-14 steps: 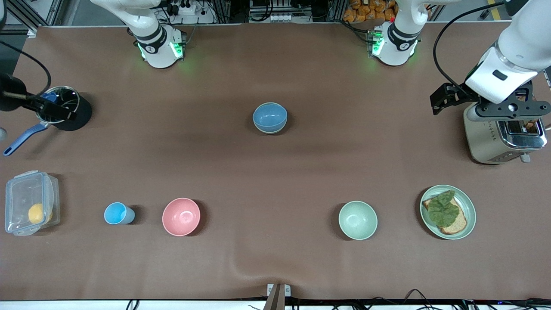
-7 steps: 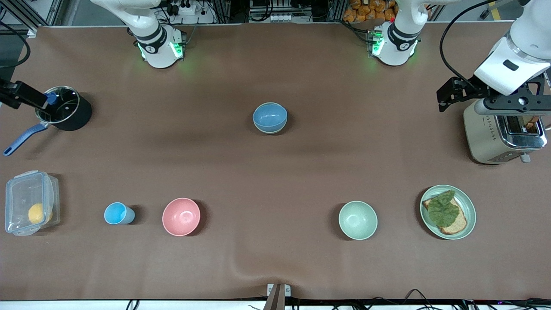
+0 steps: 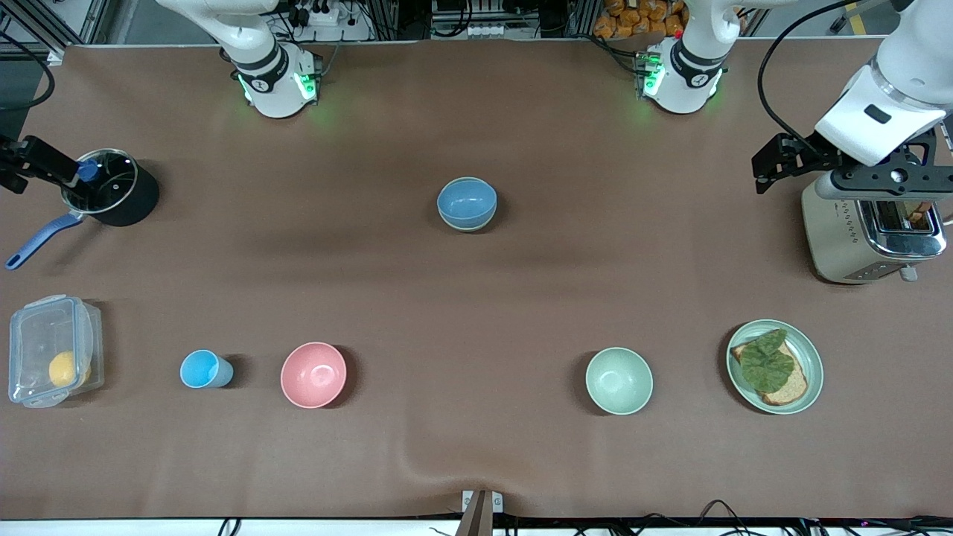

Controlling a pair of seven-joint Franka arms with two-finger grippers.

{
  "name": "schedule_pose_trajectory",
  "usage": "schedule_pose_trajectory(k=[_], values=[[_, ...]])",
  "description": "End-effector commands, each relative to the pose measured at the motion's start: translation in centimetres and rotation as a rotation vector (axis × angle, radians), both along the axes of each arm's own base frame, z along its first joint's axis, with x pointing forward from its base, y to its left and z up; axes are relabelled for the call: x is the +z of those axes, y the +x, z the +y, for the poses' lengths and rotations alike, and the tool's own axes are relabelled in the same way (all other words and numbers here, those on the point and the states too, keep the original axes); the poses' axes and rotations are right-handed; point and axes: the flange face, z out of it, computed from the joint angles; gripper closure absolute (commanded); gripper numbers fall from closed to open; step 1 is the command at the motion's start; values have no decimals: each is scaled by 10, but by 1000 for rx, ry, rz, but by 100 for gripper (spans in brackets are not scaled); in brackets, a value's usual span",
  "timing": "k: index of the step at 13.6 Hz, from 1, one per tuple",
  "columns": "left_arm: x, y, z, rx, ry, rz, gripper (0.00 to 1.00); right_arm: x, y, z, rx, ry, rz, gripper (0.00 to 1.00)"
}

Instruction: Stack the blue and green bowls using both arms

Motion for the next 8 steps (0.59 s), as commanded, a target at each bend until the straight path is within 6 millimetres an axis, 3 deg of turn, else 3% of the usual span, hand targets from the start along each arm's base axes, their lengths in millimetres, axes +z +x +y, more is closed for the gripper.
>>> schedule_pose_trajectory(k=[1, 8], values=[[10, -1, 1, -18, -12, -7, 0, 4, -9, 6, 88, -24, 12, 0], [14, -9, 2, -14, -80, 64, 0, 1, -10, 4, 125, -26, 21, 0]])
